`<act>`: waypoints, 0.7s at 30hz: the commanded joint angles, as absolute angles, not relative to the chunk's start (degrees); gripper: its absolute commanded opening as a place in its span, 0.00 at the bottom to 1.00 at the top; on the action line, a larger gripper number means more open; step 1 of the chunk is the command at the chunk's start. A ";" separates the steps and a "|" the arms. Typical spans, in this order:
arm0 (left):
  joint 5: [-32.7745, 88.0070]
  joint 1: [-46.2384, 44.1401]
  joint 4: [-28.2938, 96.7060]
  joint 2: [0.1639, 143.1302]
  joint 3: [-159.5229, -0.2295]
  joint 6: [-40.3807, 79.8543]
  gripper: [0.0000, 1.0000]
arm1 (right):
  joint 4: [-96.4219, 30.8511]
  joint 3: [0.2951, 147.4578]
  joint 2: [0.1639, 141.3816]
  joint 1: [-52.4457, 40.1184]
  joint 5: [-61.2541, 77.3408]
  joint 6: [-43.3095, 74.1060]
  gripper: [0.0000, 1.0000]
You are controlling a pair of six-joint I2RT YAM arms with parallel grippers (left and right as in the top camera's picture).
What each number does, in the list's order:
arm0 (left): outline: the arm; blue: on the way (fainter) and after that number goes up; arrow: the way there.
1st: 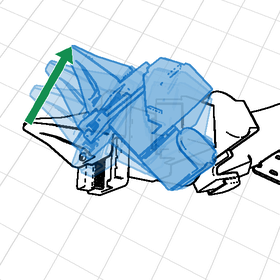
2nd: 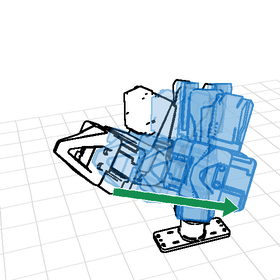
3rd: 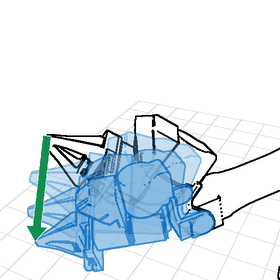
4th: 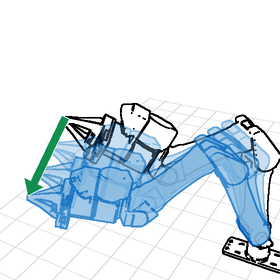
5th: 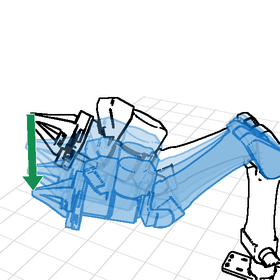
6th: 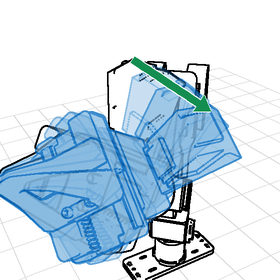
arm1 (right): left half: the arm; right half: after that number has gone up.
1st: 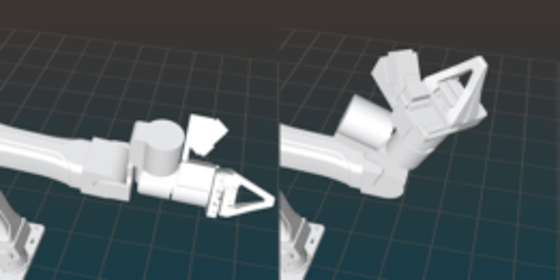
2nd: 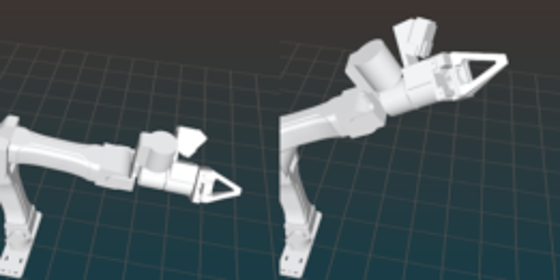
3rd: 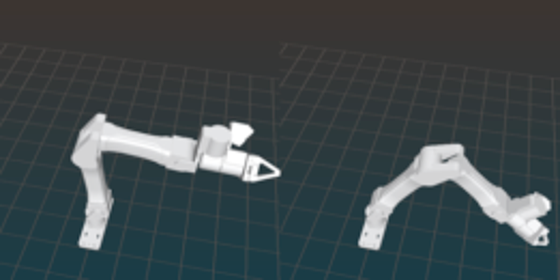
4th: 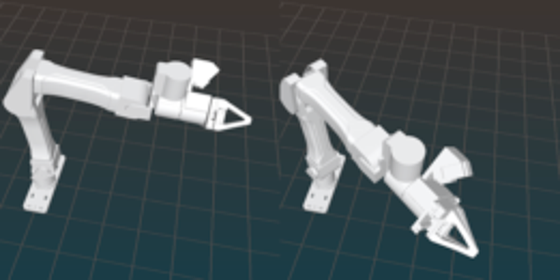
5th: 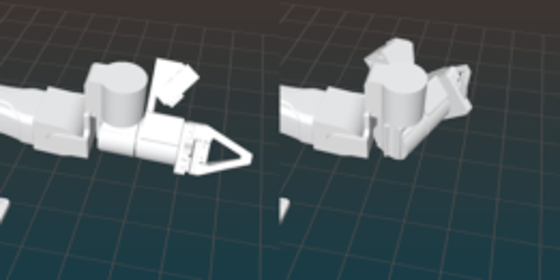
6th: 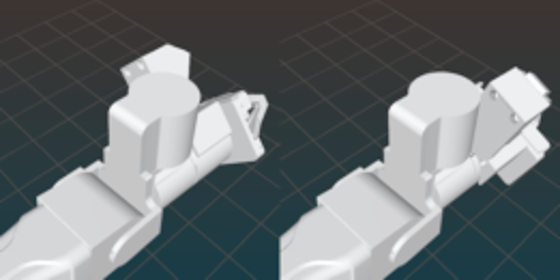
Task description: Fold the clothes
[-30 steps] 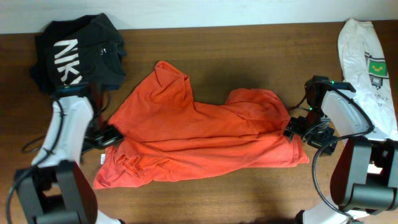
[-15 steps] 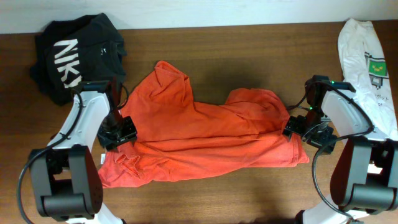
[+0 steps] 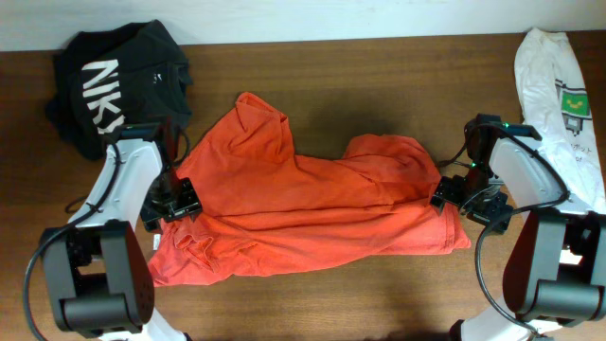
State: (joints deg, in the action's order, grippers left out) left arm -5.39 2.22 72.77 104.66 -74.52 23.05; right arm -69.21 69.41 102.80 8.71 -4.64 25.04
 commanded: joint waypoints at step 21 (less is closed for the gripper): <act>3.44 2.42 45.65 105.32 -71.18 22.96 0.01 | -69.65 69.54 101.62 9.02 -4.51 24.86 0.99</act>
State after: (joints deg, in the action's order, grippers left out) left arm 2.85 2.33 48.84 104.73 -70.50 21.50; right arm -69.54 69.38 102.80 8.71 -4.60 24.99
